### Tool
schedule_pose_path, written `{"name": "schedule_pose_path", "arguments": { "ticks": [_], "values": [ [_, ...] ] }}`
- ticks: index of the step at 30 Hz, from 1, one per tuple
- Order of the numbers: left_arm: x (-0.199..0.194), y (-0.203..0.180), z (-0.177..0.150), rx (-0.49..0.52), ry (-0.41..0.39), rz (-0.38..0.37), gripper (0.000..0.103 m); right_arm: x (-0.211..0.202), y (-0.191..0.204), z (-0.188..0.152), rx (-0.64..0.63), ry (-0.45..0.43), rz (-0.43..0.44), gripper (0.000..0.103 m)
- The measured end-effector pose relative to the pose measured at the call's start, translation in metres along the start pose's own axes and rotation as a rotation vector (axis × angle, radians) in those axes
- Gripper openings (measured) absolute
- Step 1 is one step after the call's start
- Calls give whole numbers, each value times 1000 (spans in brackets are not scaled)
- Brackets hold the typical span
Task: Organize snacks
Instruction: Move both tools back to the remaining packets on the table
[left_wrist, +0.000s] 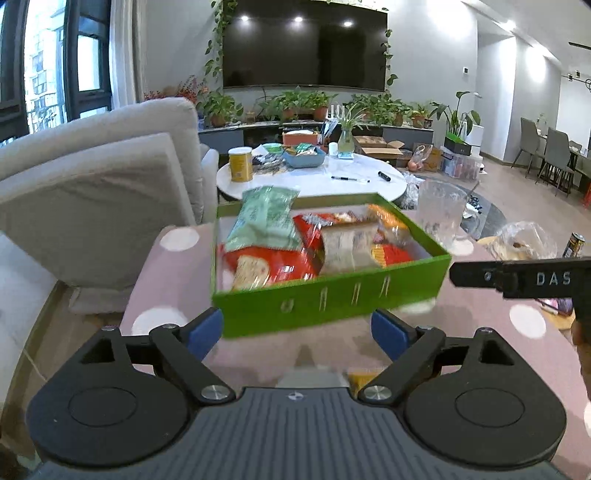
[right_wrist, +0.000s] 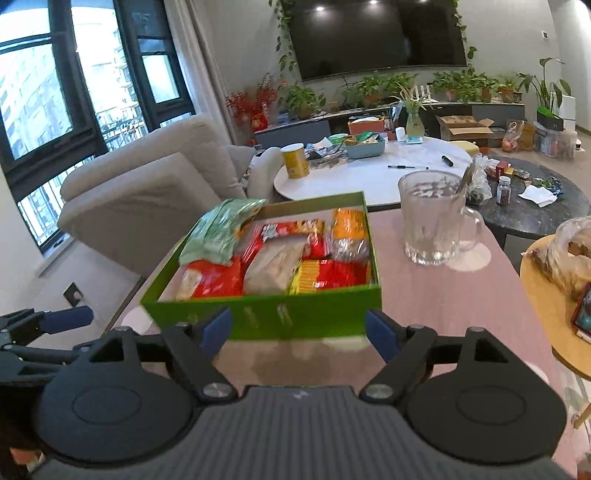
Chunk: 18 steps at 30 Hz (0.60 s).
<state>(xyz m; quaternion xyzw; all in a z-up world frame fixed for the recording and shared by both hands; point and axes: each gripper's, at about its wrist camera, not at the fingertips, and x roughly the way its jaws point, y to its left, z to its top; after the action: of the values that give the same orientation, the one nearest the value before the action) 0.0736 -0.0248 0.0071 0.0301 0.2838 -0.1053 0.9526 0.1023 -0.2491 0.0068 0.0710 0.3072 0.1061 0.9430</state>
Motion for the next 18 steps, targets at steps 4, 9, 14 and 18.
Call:
{"name": "schedule_pose_path", "arguments": {
  "ticks": [4, 9, 14, 18],
  "values": [
    [-21, 8, -20, -17, 21, -23, 88, -9, 1, -14, 3, 11, -12, 59],
    [-41, 7, -40, 21, 32, -37, 90, -15, 3, -29, -5, 34, -48, 59],
    [-54, -2, -63, 61, 61, -78, 90, -22, 4, -41, 3, 48, -52, 61],
    [-55, -13, -83, 113, 99, -103, 90, -26, 4, -54, -14, 68, -65, 63]
  ]
}}
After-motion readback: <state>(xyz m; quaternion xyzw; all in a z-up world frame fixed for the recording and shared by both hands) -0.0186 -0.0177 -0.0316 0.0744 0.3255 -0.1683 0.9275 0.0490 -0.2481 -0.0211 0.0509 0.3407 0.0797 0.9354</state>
